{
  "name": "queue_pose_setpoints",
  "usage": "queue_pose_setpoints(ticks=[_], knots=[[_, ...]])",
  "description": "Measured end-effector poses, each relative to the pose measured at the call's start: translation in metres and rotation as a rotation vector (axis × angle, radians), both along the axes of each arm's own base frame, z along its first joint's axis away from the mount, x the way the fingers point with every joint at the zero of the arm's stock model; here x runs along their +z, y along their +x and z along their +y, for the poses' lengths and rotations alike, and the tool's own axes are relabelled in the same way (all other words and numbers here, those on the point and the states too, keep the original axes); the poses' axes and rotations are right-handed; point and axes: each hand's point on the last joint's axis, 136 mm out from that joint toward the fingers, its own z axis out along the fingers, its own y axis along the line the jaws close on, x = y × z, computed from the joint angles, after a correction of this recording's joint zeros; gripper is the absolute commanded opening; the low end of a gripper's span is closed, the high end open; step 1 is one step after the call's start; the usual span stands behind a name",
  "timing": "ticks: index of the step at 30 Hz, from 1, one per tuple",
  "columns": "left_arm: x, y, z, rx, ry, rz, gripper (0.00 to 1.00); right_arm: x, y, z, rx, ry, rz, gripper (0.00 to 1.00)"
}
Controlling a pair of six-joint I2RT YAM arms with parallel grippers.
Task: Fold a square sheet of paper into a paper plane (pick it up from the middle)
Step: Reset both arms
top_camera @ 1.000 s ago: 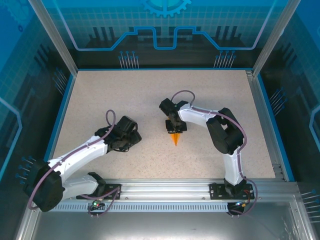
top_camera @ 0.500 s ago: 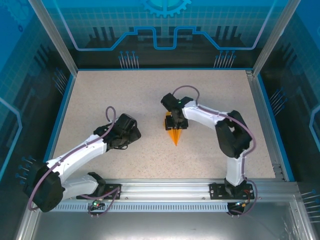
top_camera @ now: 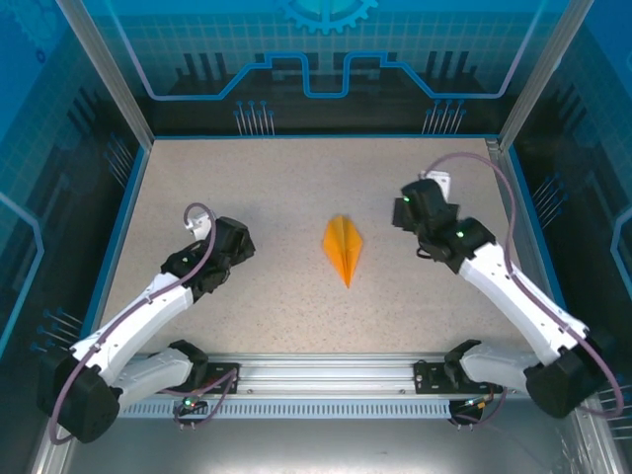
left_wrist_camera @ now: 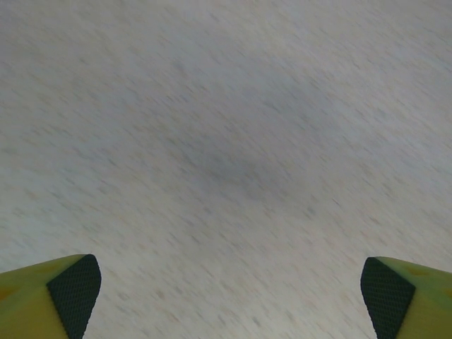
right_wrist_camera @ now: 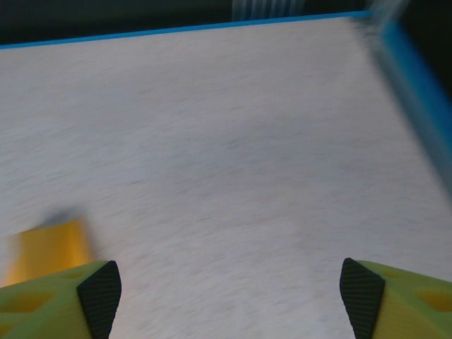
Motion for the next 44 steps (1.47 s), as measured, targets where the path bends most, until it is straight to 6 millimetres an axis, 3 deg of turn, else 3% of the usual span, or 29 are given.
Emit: queue_pose_setpoints(ticks=[2, 5, 8, 11, 16, 20, 24, 25, 29, 44], knots=[[-0.001, 0.009, 0.02, 0.036, 0.085, 0.005, 0.99, -0.027, 0.004, -0.034, -0.054, -0.063, 0.009, 0.87], [-0.005, 0.024, 0.045, 0.079, 0.161, -0.007, 0.99, -0.083, 0.006, -0.076, -0.107, -0.132, 0.119, 0.87], [-0.022, 0.039, 0.061, 0.068, 0.231, 0.011, 0.99, -0.128, 0.011, -0.089, -0.076, -0.139, 0.181, 0.87], [-0.041, 0.058, 0.061, 0.012, 0.277, 0.022, 0.99, -0.149, 0.02, -0.085, -0.01, -0.132, 0.174, 0.87], [-0.069, 0.078, 0.051, -0.102, 0.315, -0.029, 0.99, -0.146, 0.046, -0.064, 0.112, -0.088, 0.017, 0.86], [-0.069, 0.088, 0.047, -0.159, 0.316, -0.122, 0.99, -0.146, 0.061, -0.048, 0.198, -0.057, -0.086, 0.87], [-0.07, 0.091, 0.057, -0.178, 0.264, -0.227, 0.99, -0.17, 0.054, -0.034, 0.29, -0.045, -0.092, 0.9], [-0.073, 0.091, 0.057, -0.192, 0.259, -0.244, 0.99, -0.173, 0.052, -0.032, 0.305, -0.045, -0.088, 0.98], [-0.087, 0.094, 0.051, -0.243, 0.219, -0.236, 0.99, -0.163, 0.059, -0.029, 0.329, -0.036, -0.133, 0.99], [-0.076, 0.101, 0.049, -0.257, 0.202, -0.29, 0.99, -0.155, 0.063, -0.025, 0.35, -0.027, -0.166, 0.99]])
